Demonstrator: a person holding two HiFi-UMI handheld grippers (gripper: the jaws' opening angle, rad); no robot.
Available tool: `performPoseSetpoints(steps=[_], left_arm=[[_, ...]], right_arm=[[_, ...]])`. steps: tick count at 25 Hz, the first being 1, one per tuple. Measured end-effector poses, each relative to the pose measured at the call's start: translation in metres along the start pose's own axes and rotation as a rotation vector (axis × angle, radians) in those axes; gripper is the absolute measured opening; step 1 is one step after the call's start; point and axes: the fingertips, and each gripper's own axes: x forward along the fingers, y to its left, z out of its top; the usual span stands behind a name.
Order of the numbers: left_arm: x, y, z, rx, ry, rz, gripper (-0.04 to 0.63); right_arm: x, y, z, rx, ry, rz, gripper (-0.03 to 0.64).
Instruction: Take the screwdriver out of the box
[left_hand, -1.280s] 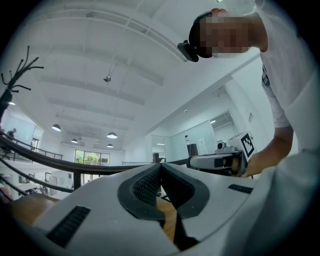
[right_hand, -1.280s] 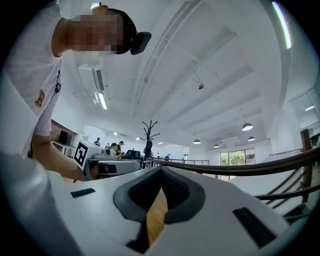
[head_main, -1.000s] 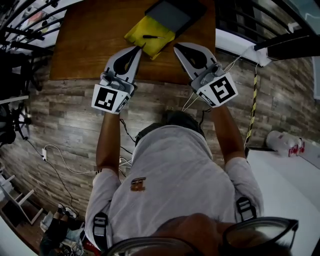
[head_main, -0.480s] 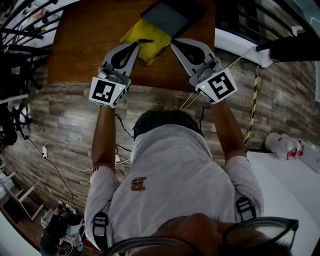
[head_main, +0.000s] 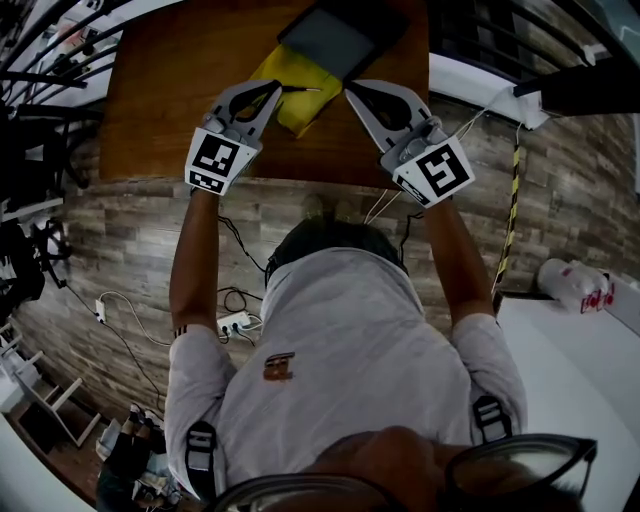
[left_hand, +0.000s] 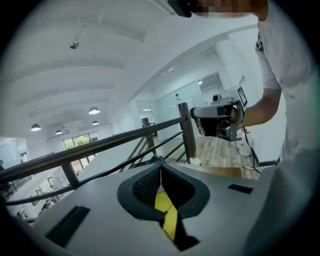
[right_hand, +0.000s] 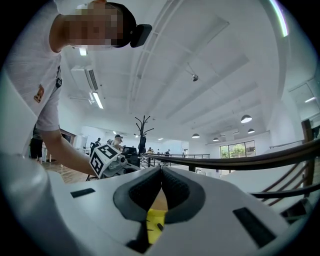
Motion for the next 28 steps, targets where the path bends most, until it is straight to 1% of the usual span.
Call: performPoseSetpoints(steps=[5, 14, 21, 28], left_arm=[[0.017, 0.011, -0.018, 0.061, 0.083, -0.065, 0.021], [0.047, 0.010, -0.058, 0.202, 0.263, -0.209, 0.026], [0.062, 0.009, -0.091, 0.267, 0.369, -0.305, 0.097], [0.076, 0.007, -0.125, 0.350, 0.478, -0.419, 0.137]], right_arm=[[0.006, -0.010, -0.002, -0.001, 0.003, -0.034, 0.032], [0.012, -0.023, -0.008, -0.005, 0.018, -0.075, 0.032], [0.017, -0.029, -0.021, 0.010, 0.043, -0.098, 0.032], [0.022, -0.036, -0.032, 0.025, 0.062, -0.116, 0.032]])
